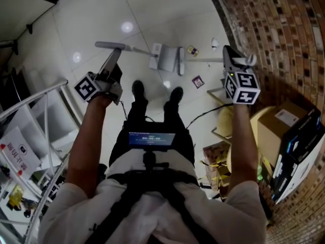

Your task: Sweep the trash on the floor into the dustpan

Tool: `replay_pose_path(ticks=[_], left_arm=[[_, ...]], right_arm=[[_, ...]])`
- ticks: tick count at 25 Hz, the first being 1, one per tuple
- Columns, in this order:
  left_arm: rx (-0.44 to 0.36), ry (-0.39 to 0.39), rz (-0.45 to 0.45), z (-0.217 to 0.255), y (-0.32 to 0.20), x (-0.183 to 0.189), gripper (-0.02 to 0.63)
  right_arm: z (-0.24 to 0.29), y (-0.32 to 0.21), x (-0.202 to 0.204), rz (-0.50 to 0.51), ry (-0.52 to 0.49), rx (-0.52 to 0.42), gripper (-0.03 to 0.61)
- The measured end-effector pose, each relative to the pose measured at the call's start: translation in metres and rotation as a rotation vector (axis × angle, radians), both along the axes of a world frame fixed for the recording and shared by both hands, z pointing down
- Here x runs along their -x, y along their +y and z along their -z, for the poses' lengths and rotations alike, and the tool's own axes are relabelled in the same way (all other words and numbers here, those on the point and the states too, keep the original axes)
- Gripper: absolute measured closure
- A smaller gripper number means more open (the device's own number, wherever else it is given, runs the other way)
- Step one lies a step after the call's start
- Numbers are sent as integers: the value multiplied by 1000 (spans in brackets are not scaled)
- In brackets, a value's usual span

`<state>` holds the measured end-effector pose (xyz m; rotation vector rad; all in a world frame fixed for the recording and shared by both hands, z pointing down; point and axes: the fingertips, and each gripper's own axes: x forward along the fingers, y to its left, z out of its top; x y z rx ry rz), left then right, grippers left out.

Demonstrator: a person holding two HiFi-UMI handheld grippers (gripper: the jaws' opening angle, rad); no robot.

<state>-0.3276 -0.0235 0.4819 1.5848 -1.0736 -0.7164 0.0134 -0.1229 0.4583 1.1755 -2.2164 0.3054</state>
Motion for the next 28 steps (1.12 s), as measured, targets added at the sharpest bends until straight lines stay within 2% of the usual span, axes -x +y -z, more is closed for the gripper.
replay_pose_path(ticks=[4, 9, 13, 17, 20, 23, 26, 28], left_arm=[[33, -45, 18, -6, -3, -10, 306], [42, -84, 34, -7, -6, 2, 290], [21, -103, -8, -5, -13, 0, 276], [-5, -77, -43, -11, -25, -6, 276], [-8, -48, -30, -15, -32, -5, 276], [-22, -2, -24, -16, -40, -6, 276], [-23, 50, -21, -18, -48, -4, 276], [-23, 81, -10, -18, -51, 2, 283]], right_arm=[[8, -23, -33, 14, 54, -42, 575], [4, -42, -49, 28, 140, -82, 575], [-9, -54, -53, 38, 178, -105, 575], [-53, -50, -59, -69, 101, -53, 549], [-62, -37, -56, -201, -22, -32, 541], [-73, -15, -65, -338, -92, -18, 541], [-77, -4, -73, -386, -127, -18, 540], [-73, -4, -66, -366, -139, -19, 537]])
